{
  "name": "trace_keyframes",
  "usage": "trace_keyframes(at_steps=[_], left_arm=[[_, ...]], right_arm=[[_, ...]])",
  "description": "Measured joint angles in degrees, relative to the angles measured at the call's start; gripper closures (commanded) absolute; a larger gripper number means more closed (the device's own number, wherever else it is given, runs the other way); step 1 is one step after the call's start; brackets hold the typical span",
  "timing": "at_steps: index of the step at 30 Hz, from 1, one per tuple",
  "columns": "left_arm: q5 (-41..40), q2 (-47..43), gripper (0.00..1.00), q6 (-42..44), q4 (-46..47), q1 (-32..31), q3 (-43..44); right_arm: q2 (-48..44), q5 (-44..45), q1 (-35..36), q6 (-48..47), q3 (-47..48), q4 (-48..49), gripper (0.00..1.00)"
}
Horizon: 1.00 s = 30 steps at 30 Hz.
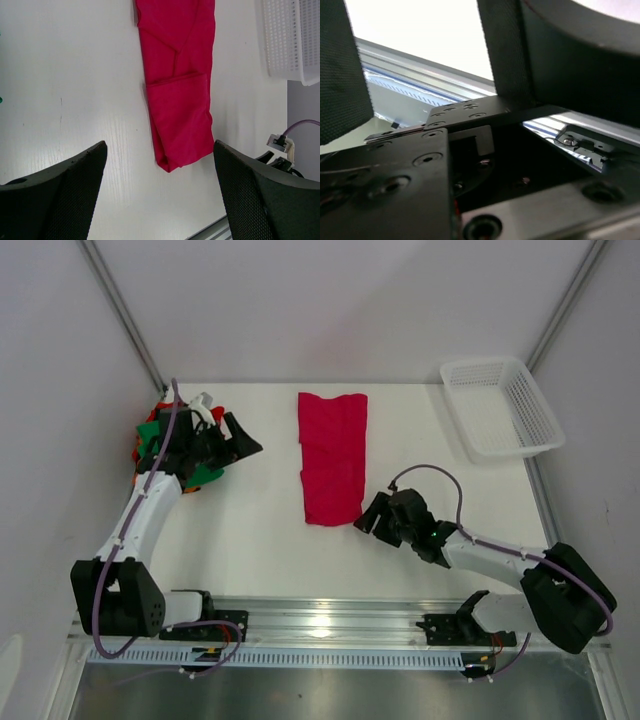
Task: Fold and stack the t-shirts
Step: Grab one side of the 2/3 rectangular tshirt with both arms
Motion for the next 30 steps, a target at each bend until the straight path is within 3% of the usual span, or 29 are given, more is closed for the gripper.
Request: trace_keyframes(at_steps=[14, 24, 26, 27, 30], left_arm=[[-1.40, -0.94, 0.12, 1.25, -2.21, 0.02, 1.31], [-2.64, -2.49, 0.12, 2.27, -3.41, 0.00, 1.81], [-3.17, -2.56, 0.12, 2.64, -3.61, 0.02, 1.81], [-3.26, -2.62, 0.12, 2.69, -3.69, 0.02, 1.81], [-3.76, -2.82, 0.12, 3.08, -3.85, 0.02, 1.99]], right_arm=[[15.41, -6.93, -0.20, 4.33, 0.61, 19.28, 0.31], [20.70, -8.96, -0.20, 5.35, 3.17, 24.26, 0.34], [21.11, -8.98, -0.28, 5.22, 3.50, 24.17, 0.46], [21.40, -8.98, -0.33, 5.01, 3.58, 23.98, 0.61], [22.45, -9.46, -0.61, 4.44, 3.69, 23.30, 0.84]])
